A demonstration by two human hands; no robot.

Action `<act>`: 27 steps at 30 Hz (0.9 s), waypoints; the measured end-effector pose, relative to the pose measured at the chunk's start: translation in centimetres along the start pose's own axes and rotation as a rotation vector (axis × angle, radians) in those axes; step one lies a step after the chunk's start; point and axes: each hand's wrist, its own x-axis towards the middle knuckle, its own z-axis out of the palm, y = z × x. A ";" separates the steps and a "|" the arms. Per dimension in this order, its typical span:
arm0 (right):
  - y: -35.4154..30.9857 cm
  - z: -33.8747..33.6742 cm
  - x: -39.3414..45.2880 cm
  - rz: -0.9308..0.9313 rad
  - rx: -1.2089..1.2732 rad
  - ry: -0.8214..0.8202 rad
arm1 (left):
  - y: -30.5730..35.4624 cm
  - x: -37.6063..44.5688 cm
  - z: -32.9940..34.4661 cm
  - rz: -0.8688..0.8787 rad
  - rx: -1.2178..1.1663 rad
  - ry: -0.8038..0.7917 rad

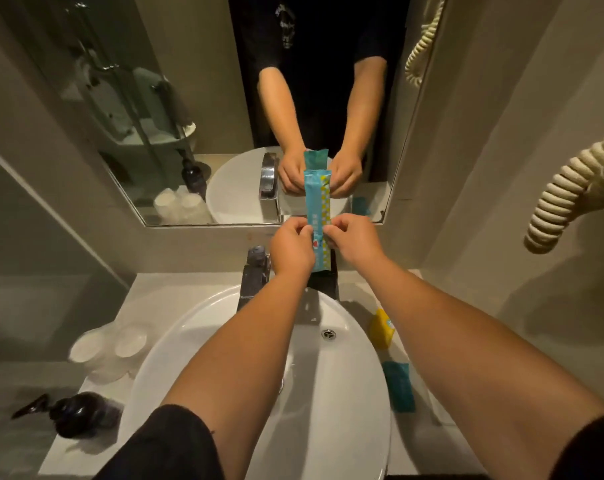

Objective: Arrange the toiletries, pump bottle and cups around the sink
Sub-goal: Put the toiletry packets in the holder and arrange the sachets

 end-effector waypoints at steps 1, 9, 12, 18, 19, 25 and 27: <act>0.6 0.3 0.6 -0.003 -0.008 -0.008 | -0.4 0.4 0.5 -0.010 -0.001 0.006; 6.3 3.0 2.8 0.046 -0.034 -0.049 | -5.2 2.2 4.1 -0.072 0.123 0.002; 7.7 3.7 2.6 0.079 -0.064 -0.085 | -6.9 2.2 4.8 -0.114 0.178 -0.025; 9.3 4.3 2.2 0.090 -0.159 -0.116 | -9.0 2.1 5.7 -0.126 0.323 -0.061; 9.3 4.5 2.3 0.088 -0.171 -0.113 | -9.1 2.3 5.7 -0.122 0.340 -0.064; 9.5 5.3 2.7 0.067 -0.237 -0.077 | -9.6 2.6 6.0 -0.107 0.451 -0.065; 9.7 5.4 2.8 0.079 -0.243 -0.065 | -9.6 2.7 6.1 -0.111 0.478 -0.072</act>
